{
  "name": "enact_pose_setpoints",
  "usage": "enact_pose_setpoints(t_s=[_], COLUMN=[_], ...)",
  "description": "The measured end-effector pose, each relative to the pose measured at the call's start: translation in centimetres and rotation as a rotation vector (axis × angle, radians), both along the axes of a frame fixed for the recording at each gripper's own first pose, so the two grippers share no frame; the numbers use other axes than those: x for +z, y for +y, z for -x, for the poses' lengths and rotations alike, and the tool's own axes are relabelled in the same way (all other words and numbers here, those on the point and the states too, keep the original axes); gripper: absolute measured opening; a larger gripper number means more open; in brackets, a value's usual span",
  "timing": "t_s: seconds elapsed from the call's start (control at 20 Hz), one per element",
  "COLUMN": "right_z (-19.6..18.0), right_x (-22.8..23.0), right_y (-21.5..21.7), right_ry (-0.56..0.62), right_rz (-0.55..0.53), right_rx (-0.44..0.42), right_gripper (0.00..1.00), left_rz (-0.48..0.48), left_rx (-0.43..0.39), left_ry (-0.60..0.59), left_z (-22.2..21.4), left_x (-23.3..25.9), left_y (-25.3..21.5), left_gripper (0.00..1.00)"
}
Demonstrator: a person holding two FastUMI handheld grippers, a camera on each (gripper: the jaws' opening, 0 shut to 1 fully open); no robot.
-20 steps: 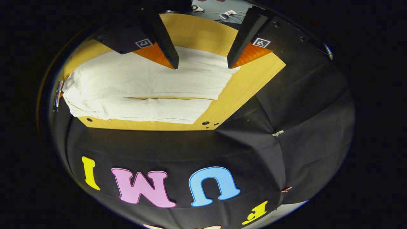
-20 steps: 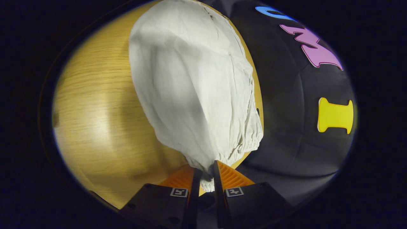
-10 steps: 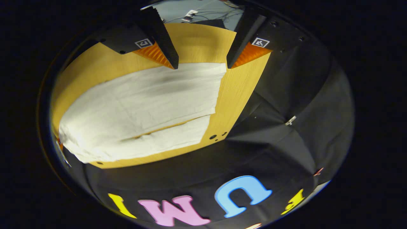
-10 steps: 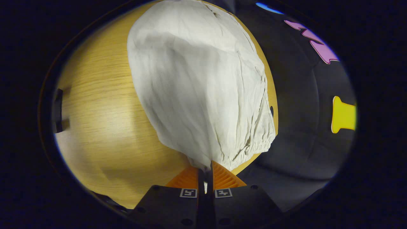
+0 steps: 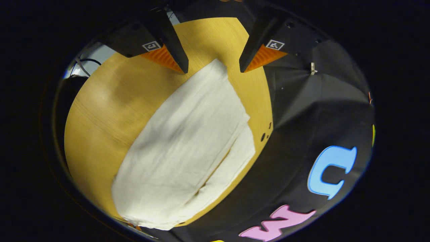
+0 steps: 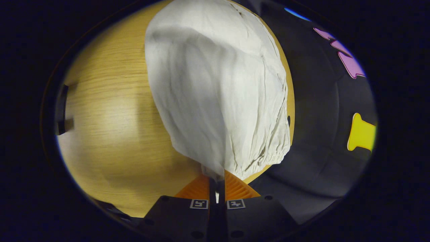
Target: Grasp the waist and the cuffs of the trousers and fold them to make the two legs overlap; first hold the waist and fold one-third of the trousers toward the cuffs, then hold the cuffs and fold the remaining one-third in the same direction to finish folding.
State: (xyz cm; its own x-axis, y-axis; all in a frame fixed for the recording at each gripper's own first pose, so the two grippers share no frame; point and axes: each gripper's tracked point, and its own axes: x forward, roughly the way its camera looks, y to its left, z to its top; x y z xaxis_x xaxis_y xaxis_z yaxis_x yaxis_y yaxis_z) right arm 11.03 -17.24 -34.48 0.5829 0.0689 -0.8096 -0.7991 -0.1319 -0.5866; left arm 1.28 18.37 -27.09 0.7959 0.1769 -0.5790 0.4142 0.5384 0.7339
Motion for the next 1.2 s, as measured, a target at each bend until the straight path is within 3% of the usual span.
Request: enact_pose_setpoints(t_s=[0.15, 0.5, 0.65, 0.8, 0.85, 0.95, 1.05, 1.2], right_z=[0.0, 0.1, 0.1, 0.1, 0.1, 0.0, -0.1, -0.8], right_x=[0.0, 0.0, 0.0, 0.1, 0.1, 0.1, 0.2, 1.3], right_y=[0.0, 0.0, 0.0, 0.0, 0.0, -0.1, -0.3, -0.3], right_ry=[-0.008, 0.018, 0.007, 0.008, 0.008, 0.009, 0.017, -0.007], right_rz=[0.017, 0.039, 0.047, 0.047, 0.045, 0.041, 0.035, -0.012], right_rx=[0.017, 0.040, 0.052, 0.054, 0.053, 0.047, 0.018, -0.049], right_gripper=[0.05, 0.05, 0.05, 0.05, 0.05, 0.05, 0.05, 0.05], left_rz=[-0.105, -0.178, -0.208, -0.166, -0.158, -0.173, -0.177, -0.094], left_rx=[-0.116, -0.292, -0.318, -0.268, -0.255, -0.245, -0.223, -0.158], left_ry=[0.067, 0.261, 0.308, 0.333, 0.343, 0.321, 0.295, 0.268], left_z=[-1.5, -5.6, -6.8, -6.7, -6.7, -6.8, -6.8, -6.0], left_x=[0.1, -0.4, -0.8, -1.1, -1.4, -1.6, -1.5, -1.5], left_y=[0.6, 0.1, -0.8, -1.0, -0.8, -0.8, -0.8, -1.3], left_gripper=[0.95, 0.91, 0.61, 0.35, 0.21, 0.11, 0.06, 0.06])
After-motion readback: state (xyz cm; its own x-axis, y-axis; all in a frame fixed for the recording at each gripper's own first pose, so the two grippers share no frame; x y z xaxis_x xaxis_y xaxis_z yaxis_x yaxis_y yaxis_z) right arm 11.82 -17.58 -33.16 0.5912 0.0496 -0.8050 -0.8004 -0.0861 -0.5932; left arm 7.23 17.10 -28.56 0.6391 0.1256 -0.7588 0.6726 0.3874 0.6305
